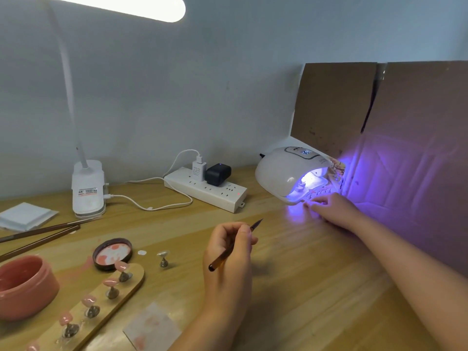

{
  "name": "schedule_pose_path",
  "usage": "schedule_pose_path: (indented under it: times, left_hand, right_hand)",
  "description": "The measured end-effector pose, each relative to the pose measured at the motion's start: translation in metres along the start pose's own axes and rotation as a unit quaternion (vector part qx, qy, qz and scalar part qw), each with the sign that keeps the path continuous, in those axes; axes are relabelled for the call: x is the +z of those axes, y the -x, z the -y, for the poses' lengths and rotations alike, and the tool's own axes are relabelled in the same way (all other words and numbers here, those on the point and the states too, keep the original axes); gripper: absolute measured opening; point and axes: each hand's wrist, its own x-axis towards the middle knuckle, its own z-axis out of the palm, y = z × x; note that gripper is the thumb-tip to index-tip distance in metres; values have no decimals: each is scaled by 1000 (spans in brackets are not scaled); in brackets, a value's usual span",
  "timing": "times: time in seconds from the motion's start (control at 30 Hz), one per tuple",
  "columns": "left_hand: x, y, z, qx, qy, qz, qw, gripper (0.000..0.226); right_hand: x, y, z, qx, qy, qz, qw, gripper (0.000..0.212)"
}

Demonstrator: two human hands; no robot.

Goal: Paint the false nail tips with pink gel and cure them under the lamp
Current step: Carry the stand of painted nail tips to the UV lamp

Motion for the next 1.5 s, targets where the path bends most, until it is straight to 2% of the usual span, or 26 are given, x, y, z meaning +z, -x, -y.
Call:
schedule_pose_path:
  times: [0.1,0.2,0.3,0.37,0.43,0.53,0.6,0.67,0.8,0.9,0.97,1.1,1.23,1.33,1.4,1.5]
  left_hand:
    - [-2,-1,0,-12,20,-5,1000,24]
    - [-3,-2,1,-22,36,-9,999,25]
    - [-2,-3,3,-29,35,-9,999,24]
    - [-1,-2,3,-30,35,-6,999,24]
    - [0,-1,3,-29,32,2,999,25]
    - [0,-1,4,-29,27,2,999,21]
    - [0,-3,5,-39,28,-9,999,9]
    - [-1,-4,6,-43,17,-12,999,11]
    - [0,-5,6,-43,11,-13,999,11]
    - [0,-6,6,-41,15,-18,999,11]
    - [-1,-5,5,-41,21,-17,999,11]
    - [-1,-4,4,-41,24,-13,999,11]
    - [0,-3,3,-34,28,-4,999,12]
    - [-1,-2,4,-31,25,2,999,19]
    - [-2,-3,5,-32,23,-2,999,8]
    - [-3,-4,7,-35,17,-7,999,9]
  right_hand:
    - [-4,-15,1,93,-50,9,994,22]
    - [-6,-32,7,197,-90,15,976,12]
    - [-8,-41,1,227,-121,19,966,9]
    - [-8,-44,-1,222,-148,4,964,7]
    - [-3,-49,-3,172,-152,-30,973,10]
    - [6,-57,2,88,-109,-50,989,18]
    - [9,-65,6,72,-98,-57,991,17]
    - [12,-71,8,59,-93,-57,992,22]
    - [16,-77,10,60,-55,-85,993,28]
    - [15,-76,15,65,-39,-83,994,19]
    - [11,-67,16,78,-29,-90,992,25]
    - [6,-36,1,83,-6,-144,986,39]
    - [0,-1,-21,85,9,-214,973,29]
    - [-7,16,-33,79,30,-214,973,25]
    - [-8,22,-31,84,39,-204,975,36]
    - [-3,24,-17,58,36,-145,987,43]
